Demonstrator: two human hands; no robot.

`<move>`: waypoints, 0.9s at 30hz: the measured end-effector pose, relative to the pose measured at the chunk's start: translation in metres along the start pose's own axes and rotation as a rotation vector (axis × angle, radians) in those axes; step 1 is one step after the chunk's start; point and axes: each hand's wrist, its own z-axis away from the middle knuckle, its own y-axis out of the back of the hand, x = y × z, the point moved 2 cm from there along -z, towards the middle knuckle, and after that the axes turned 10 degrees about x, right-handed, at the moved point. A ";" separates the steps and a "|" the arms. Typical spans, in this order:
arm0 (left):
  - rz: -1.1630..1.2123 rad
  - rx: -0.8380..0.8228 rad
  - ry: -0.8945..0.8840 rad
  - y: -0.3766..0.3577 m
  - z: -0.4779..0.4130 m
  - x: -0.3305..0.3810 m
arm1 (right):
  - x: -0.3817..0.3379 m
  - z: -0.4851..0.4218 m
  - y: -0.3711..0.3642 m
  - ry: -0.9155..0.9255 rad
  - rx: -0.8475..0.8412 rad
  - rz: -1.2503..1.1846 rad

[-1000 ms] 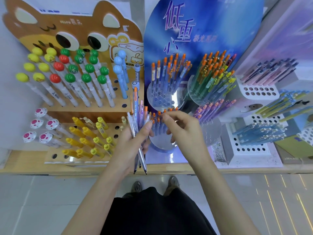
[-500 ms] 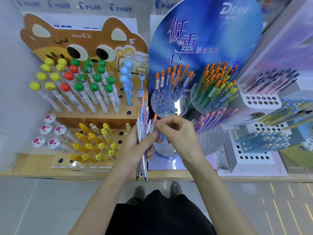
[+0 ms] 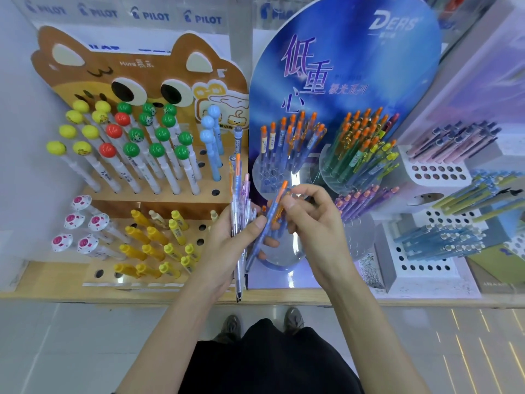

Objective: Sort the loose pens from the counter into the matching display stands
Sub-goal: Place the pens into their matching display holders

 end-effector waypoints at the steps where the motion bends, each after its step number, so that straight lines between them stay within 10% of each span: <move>1: 0.007 -0.004 0.003 0.000 -0.001 -0.001 | 0.000 -0.001 0.001 -0.010 -0.005 0.010; 27: -0.084 0.082 0.001 0.015 -0.011 -0.007 | 0.025 -0.002 0.034 0.657 0.371 0.933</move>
